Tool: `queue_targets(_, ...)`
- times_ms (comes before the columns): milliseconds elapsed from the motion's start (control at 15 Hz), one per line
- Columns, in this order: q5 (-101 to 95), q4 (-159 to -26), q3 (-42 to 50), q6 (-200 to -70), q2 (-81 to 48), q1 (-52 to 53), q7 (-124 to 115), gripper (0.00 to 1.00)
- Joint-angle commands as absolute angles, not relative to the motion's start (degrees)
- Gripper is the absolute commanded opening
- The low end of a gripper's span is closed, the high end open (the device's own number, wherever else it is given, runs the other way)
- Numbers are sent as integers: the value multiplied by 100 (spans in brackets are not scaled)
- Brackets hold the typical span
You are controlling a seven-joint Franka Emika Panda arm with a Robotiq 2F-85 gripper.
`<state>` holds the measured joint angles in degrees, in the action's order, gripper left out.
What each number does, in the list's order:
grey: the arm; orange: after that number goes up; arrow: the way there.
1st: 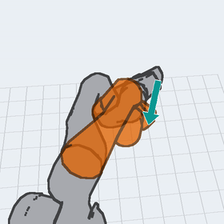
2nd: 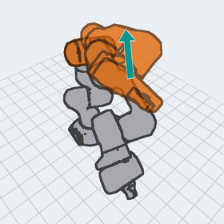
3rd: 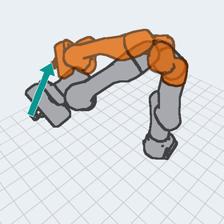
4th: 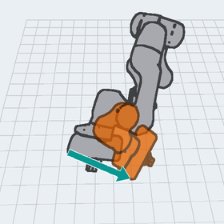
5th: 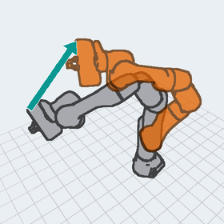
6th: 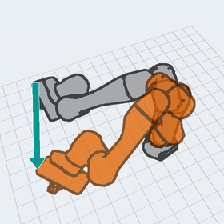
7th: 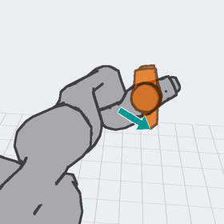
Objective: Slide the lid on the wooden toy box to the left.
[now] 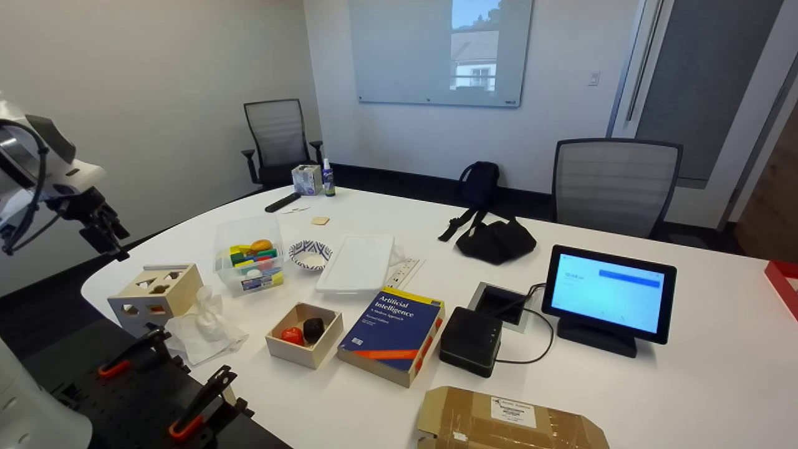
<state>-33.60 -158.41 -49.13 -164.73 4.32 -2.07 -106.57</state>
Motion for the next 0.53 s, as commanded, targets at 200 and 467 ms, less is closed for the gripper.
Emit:
queue_targets(200, -5924, -15409, -4811, -16851, -429, -833, -12412, 100)
queue_targets(467, -7611, -14691, -4351, -16512, -1564, -576, -13513, 100)
